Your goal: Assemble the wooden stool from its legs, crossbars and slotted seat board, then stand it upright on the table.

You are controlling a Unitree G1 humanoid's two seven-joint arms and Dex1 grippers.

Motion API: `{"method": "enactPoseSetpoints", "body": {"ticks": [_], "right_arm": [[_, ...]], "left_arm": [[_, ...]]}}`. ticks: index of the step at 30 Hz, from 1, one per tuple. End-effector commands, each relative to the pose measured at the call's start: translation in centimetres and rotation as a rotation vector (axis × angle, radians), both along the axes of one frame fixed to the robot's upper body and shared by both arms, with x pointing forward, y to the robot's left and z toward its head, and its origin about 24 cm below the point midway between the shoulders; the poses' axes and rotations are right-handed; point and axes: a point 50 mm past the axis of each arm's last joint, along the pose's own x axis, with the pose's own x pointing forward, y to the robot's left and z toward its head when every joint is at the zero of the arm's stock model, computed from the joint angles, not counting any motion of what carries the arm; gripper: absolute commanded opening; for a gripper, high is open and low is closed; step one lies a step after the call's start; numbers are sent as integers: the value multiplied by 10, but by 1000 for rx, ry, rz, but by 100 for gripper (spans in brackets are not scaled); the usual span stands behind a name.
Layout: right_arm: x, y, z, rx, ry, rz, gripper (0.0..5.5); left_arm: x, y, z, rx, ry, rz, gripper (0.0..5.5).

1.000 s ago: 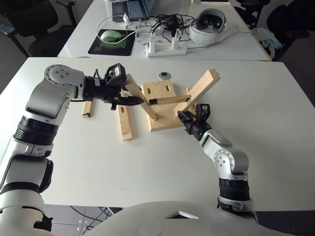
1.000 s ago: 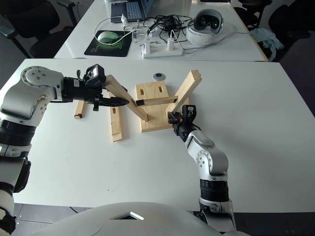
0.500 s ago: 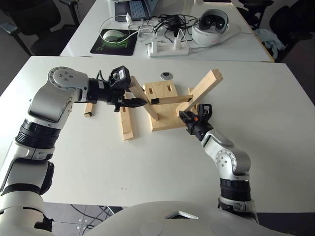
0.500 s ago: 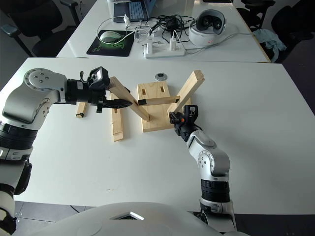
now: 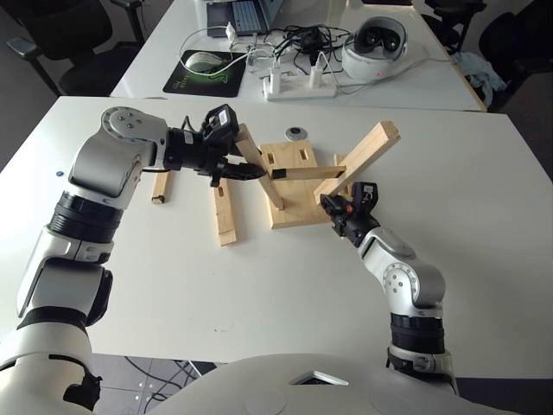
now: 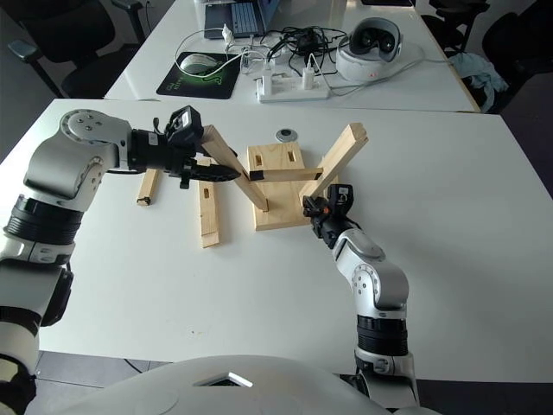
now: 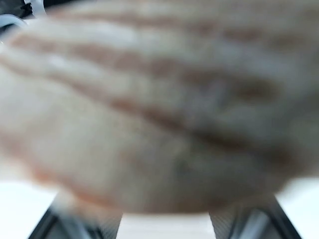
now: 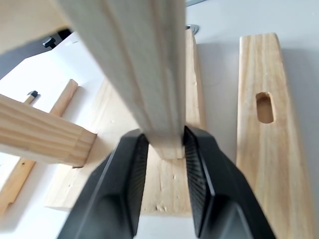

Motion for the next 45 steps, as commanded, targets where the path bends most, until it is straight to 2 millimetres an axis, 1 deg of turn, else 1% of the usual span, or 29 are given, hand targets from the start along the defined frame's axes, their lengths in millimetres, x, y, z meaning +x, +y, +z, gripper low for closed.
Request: {"method": "enactPoseSetpoints", "body": {"ticks": [1, 3, 7, 11, 17, 22, 30, 32, 36, 41, 45], "right_arm": [[-29, 33, -37, 92, 223, 171, 99], [-30, 34, -38, 92, 226, 181, 98], [-31, 33, -40, 86, 233, 185, 98], [-32, 32, -40, 67, 231, 202, 98], [-32, 33, -37, -10, 207, 283, 98], [-31, 37, -31, -13, 175, 317, 98], [-29, 33, -27, -71, 140, 339, 98], [-28, 34, -26, -91, 126, 350, 98], [-27, 38, -27, -72, 126, 356, 98], [-29, 41, -28, -60, 122, 386, 98], [-30, 44, -25, -76, 97, 412, 98]], "left_arm": [[-13, -39, -40, 16, 163, -108, 203], [-17, -40, -46, 38, 174, -117, 203], [-25, -32, -62, 89, 199, -116, 203], [-30, -22, -70, 125, 205, -103, 203], [-31, -15, -68, 129, 198, -75, 203], [-31, -16, -67, 125, 191, -64, 203], [-30, -14, -65, 127, 183, -53, 203], [-30, -15, -66, 130, 182, -55, 203], [-29, -19, -68, 134, 182, -59, 203], [-26, -20, -75, 157, 187, -51, 203], [-22, -32, -72, 142, 178, -73, 203]]}}
